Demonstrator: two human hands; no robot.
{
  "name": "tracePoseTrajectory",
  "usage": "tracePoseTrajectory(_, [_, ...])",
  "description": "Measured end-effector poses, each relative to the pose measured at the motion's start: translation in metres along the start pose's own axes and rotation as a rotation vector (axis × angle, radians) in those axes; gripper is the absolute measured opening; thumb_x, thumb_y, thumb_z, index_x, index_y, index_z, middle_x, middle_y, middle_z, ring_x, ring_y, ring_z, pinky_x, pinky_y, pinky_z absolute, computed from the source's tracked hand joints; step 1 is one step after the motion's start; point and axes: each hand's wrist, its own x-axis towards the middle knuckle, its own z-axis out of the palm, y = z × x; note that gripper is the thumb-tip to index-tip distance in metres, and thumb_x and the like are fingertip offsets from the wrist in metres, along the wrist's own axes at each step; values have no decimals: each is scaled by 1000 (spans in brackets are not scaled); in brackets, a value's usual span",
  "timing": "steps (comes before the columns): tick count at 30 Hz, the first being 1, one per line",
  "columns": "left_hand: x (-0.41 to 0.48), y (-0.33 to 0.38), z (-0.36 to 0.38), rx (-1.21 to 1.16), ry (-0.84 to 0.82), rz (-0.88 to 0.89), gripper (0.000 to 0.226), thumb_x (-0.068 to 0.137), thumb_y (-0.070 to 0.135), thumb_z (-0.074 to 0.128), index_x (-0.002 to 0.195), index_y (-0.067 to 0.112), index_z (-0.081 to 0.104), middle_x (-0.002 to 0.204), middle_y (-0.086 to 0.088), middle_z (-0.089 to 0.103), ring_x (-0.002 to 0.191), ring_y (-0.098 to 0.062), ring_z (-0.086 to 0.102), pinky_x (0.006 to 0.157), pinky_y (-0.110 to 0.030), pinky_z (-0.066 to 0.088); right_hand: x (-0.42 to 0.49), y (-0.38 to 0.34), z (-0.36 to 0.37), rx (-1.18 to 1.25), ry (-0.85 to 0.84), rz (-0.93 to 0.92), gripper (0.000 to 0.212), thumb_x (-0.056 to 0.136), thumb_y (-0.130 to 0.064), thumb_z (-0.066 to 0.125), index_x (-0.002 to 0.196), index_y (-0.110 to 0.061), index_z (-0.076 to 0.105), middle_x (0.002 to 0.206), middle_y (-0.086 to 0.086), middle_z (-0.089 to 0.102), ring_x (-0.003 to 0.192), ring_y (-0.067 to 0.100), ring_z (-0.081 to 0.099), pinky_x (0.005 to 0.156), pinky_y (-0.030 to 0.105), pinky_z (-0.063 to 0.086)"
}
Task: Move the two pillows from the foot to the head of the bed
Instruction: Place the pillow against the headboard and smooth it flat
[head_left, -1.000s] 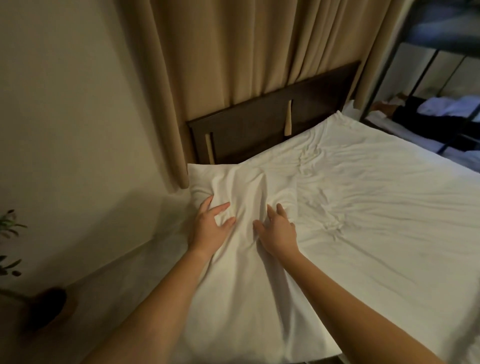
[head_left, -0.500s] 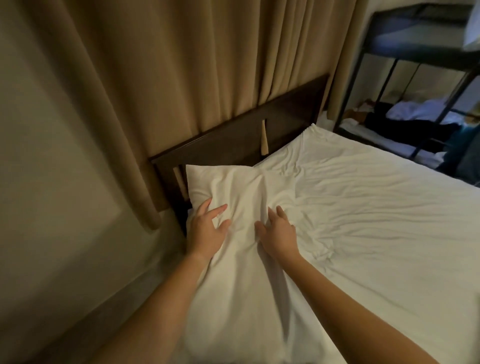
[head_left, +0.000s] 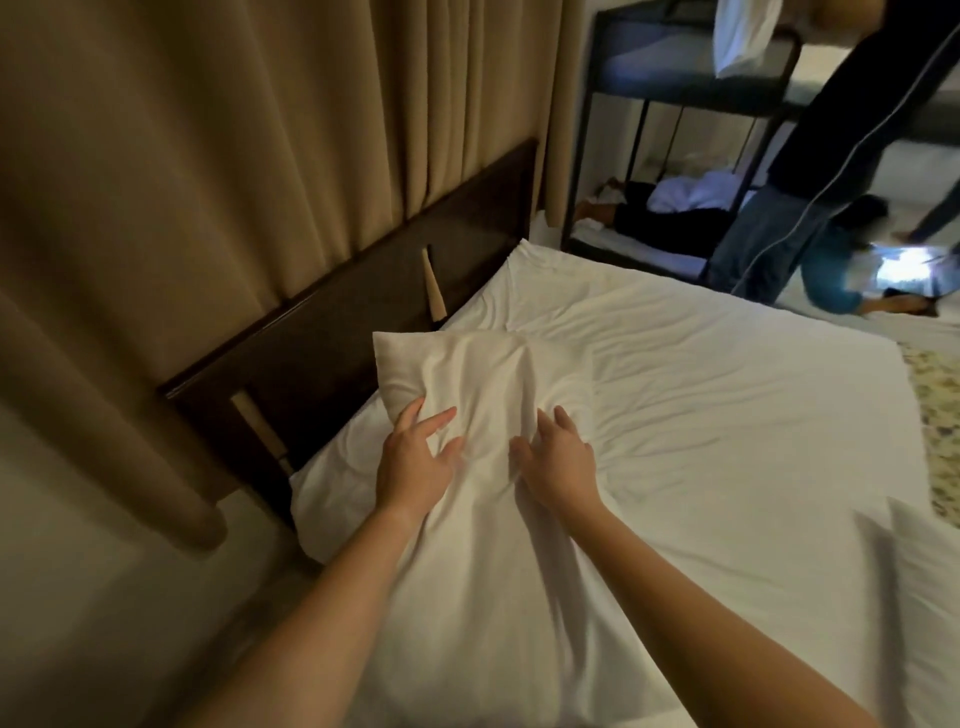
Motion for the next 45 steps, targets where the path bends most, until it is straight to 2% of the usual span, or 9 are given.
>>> tracePoseTrajectory(3, [30, -8, 8, 3, -43, 32, 40, 95, 38, 75, 134, 40, 70, 164, 8, 38, 147, -17, 42, 116, -33, 43, 20, -3, 5, -3, 32, 48, 36, 98, -43, 54, 129, -25, 59, 143, 4, 53, 132, 32, 51, 101, 48, 38])
tracePoseTrajectory(9, [97, -38, 10, -10, -114, 86, 41, 93, 37, 77, 133, 40, 71, 162, 7, 41, 144, -19, 47, 114, -39, 47, 66, -25, 30, -12, 75, 120, 28, 95, -42, 54, 117, -26, 60, 120, -3, 52, 113, 30, 58, 89, 45, 38])
tracePoseTrajectory(14, [156, -65, -1, -27, -159, 82, 41, 92, 38, 76, 133, 42, 70, 162, 7, 40, 143, -20, 48, 114, -40, 47, 108, -58, 51, -44, 85, 196, 38, 101, -39, 54, 134, -21, 58, 147, 7, 50, 131, 34, 53, 100, 47, 39])
tracePoseTrajectory(19, [202, -84, -23, -37, -183, 62, 40, 95, 35, 74, 135, 38, 70, 163, 6, 39, 146, -17, 43, 115, -28, 38, 149, -90, 78, -30, 86, 228, 48, 98, -45, 54, 142, -25, 54, 153, 5, 49, 140, 42, 47, 101, 51, 40])
tracePoseTrajectory(27, [250, -96, -46, -39, -135, 132, 41, 93, 33, 76, 133, 33, 72, 162, 0, 41, 146, -22, 46, 117, -39, 44, 192, -122, 91, -40, 102, 213, 55, 99, -47, 54, 152, -31, 48, 168, 1, 35, 144, 40, 45, 109, 52, 37])
tracePoseTrajectory(35, [284, -90, -23, 2, -133, 110, 41, 97, 36, 72, 138, 37, 68, 166, 5, 34, 150, -19, 38, 115, -31, 38, 240, -104, 94, -52, 108, 125, 43, 101, -41, 53, 141, -27, 56, 152, 1, 51, 140, 33, 46, 103, 48, 39])
tracePoseTrajectory(38, [300, -92, -1, 23, -109, 109, 42, 98, 40, 70, 140, 38, 66, 168, 6, 32, 152, -20, 36, 118, -38, 41, 266, -86, 96, -35, 109, 81, 40, 103, -40, 52, 140, -26, 57, 149, 1, 54, 143, 26, 43, 106, 48, 39])
tracePoseTrajectory(41, [319, -95, 33, 67, -87, 97, 48, 97, 54, 65, 143, 41, 62, 169, 9, 29, 151, -22, 36, 116, -44, 44, 297, -61, 97, -34, 72, 91, 51, 101, -48, 49, 148, -27, 51, 161, 3, 45, 149, 26, 39, 114, 50, 37])
tracePoseTrajectory(45, [345, -92, 93, 152, -89, 60, 66, 87, 75, 60, 146, 45, 58, 171, 13, 21, 149, -27, 39, 115, -46, 44, 340, -12, 94, -40, 20, 97, 62, 91, -62, 41, 143, -31, 50, 156, 4, 48, 141, 34, 48, 107, 51, 44])
